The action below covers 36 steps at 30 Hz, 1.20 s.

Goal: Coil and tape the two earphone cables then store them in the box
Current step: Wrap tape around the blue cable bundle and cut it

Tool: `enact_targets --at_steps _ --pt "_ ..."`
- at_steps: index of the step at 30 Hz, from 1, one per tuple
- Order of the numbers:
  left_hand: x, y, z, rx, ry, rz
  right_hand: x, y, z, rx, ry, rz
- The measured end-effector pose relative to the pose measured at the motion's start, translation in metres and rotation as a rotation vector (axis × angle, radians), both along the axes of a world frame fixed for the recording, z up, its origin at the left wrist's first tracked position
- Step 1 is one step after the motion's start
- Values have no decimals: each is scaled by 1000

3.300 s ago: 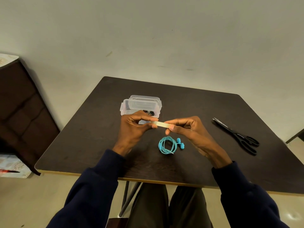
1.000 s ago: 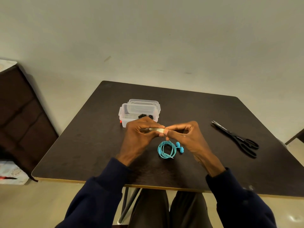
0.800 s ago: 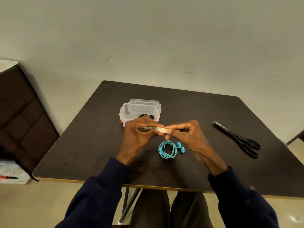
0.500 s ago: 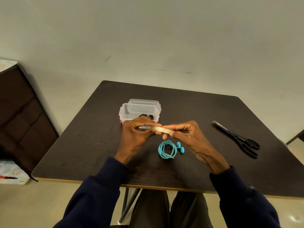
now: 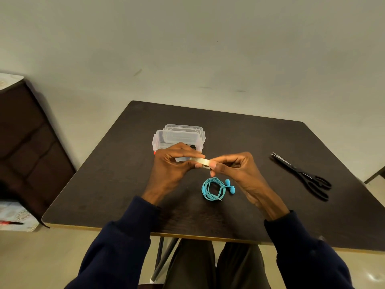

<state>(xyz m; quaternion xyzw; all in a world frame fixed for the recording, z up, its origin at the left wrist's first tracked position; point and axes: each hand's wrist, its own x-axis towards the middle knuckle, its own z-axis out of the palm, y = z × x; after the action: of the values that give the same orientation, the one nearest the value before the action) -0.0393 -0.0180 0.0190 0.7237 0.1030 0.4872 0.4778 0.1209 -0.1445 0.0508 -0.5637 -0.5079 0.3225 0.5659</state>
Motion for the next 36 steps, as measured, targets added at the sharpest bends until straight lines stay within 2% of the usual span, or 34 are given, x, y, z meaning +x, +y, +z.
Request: enact_targets --at_steps 12,16,18,20,26,31,36 --pt "1 2 -10 -175 -70 -51 3 -4 7 -42 66 106" --pt "-1 1 -3 -10 95 -1 3 -4 6 -8 1 6" --pt "0 -2 1 132 186 75 1 -4 5 2 -16 -9" --pt "2 -5 4 228 194 143 0 -3 5 0 -34 -4" --pt "-1 -5 2 77 108 92 2 -2 1 -50 -6 -26" --pt "0 -1 -2 -35 65 44 1 0 3 -47 11 37" --pt "1 2 -7 -70 41 21 4 0 4 -64 6 58"
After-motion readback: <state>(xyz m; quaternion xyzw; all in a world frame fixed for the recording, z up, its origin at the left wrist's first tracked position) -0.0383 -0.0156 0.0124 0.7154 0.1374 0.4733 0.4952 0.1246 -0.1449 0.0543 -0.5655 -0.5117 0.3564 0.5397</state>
